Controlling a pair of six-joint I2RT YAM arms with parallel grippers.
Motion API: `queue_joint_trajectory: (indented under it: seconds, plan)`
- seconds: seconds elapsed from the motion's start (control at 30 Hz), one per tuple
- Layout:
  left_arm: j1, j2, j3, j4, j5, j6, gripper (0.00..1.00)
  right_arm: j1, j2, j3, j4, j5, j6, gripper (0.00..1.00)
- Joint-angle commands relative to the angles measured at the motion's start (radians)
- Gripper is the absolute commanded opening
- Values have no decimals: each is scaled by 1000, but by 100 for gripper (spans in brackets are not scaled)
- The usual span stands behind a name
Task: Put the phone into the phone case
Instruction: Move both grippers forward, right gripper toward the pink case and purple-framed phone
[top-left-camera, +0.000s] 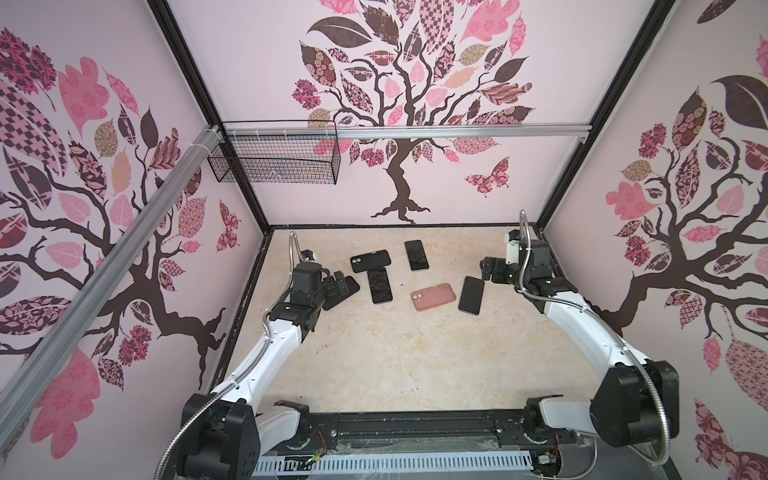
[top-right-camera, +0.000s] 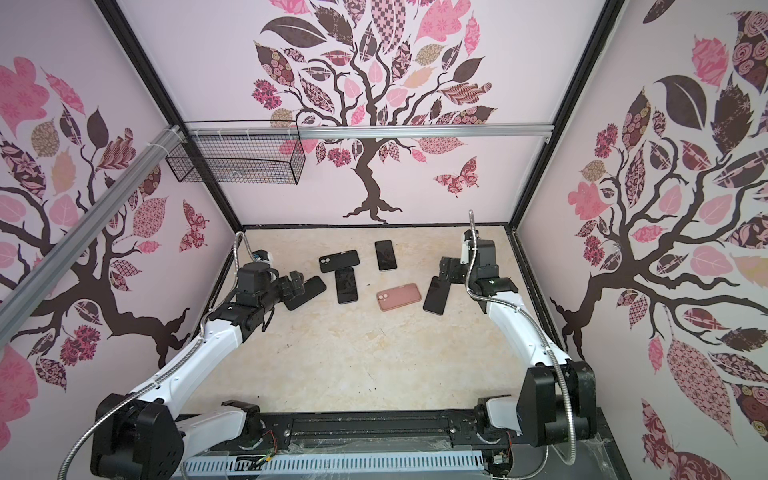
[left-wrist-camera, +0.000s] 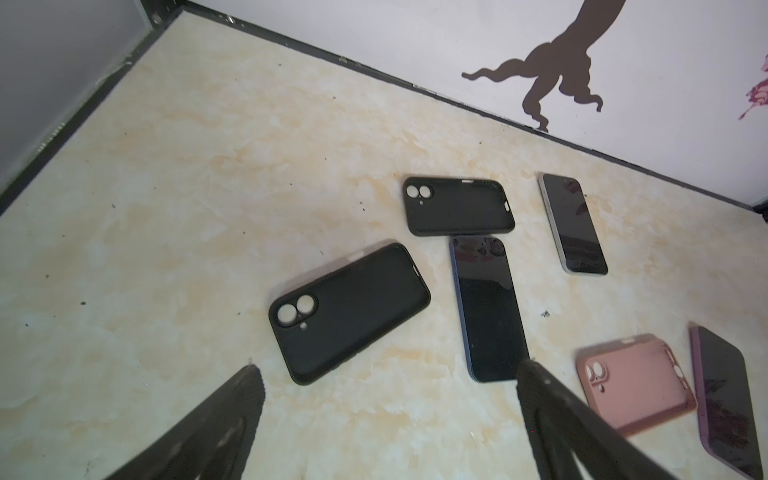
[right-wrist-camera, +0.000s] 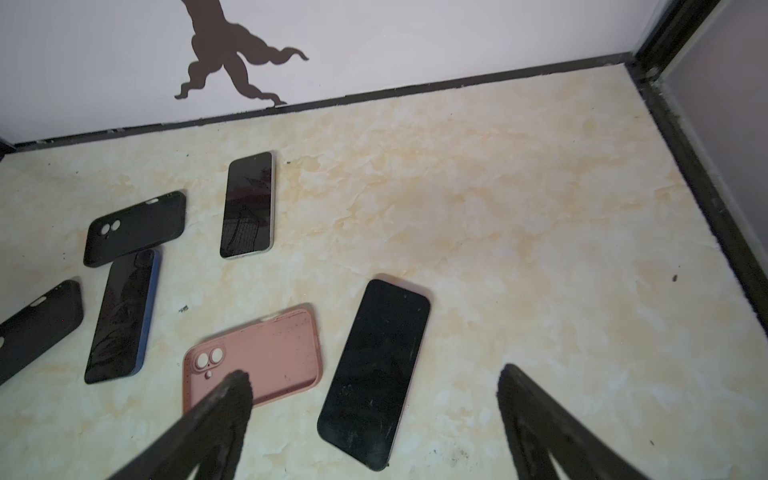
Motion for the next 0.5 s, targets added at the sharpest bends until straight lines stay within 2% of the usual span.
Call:
queue_joint_trajectory:
  seconds: [0.0, 0.13, 0.47]
  plan:
    - [-3, -26, 62, -87, 15, -15, 98, 23, 77, 71, -103, -39, -13, 94]
    - [-2, -45, 62, -124, 26, -14, 98, 31, 168, 119, -130, -168, -1, 84]
    - [-2, -136, 86, -236, 43, -11, 98, 63, 329, 186, -138, -156, 16, 69]
